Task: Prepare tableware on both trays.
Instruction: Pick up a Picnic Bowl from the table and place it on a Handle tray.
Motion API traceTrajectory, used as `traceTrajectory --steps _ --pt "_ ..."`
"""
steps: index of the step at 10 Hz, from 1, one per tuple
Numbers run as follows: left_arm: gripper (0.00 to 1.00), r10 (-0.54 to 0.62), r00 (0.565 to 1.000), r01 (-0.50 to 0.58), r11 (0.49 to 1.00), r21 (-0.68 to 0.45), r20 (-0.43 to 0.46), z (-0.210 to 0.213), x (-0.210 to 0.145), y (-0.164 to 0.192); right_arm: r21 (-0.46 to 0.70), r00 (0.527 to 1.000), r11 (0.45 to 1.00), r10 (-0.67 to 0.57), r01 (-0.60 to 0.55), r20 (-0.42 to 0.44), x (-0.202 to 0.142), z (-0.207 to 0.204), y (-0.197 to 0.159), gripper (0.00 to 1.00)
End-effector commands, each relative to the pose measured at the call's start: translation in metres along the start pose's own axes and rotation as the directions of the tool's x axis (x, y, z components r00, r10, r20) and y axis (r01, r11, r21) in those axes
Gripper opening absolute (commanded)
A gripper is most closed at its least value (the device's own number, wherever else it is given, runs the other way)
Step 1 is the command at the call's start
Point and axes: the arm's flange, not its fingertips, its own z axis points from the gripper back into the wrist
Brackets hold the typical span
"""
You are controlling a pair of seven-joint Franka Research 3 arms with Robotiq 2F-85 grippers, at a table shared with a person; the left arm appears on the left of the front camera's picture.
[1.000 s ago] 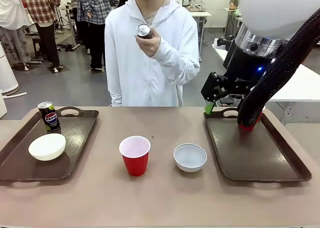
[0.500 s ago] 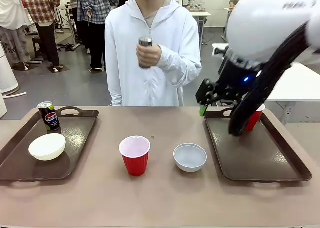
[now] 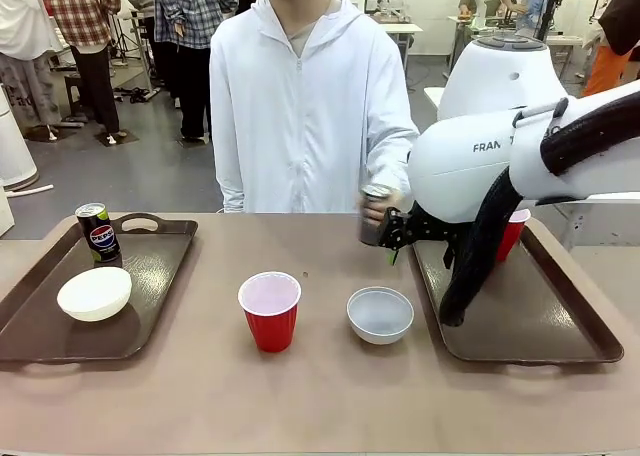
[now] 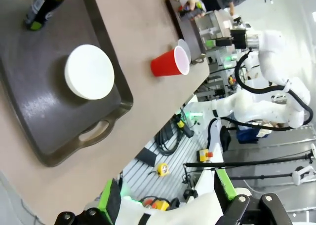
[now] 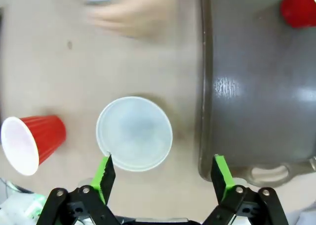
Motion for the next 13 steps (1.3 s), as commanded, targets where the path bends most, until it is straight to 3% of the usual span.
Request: traceTrajectory --steps 1,2,3,7,10,13 --pt "1.00 -0.003 1.000 0.003 1.000 -0.004 -0.009 -0.004 0.002 -0.001 -0.039 0.979 0.991 0.120 -0.128 -0.165 -0.059 0.077 0.019 1.00" --pt "1.00 -0.003 1.000 0.003 1.000 -0.004 -0.009 -0.004 0.002 -0.001 -0.066 0.972 0.975 0.206 -0.214 -0.112 -0.095 0.127 0.016 1.00" --pt "1.00 -0.003 1.000 0.003 1.000 -0.004 -0.009 -0.004 0.002 -0.001 -0.076 0.973 0.975 0.201 -0.211 -0.114 -0.106 0.145 0.017 1.00" --pt "1.00 -0.003 1.000 0.003 1.000 -0.004 -0.009 -0.004 0.002 -0.001 -0.033 0.957 0.977 0.201 -0.212 -0.207 -0.092 0.116 0.024 1.00" --pt "1.00 -0.003 1.000 0.003 1.000 -0.004 -0.009 -0.004 0.002 -0.001 -0.029 0.976 0.992 0.119 -0.126 -0.185 -0.060 0.083 0.022 1.00" --pt "1.00 -0.003 1.000 0.003 1.000 -0.004 -0.009 -0.004 0.002 -0.001 -0.008 0.980 0.995 0.098 -0.101 -0.171 -0.028 0.018 0.024 1.00"
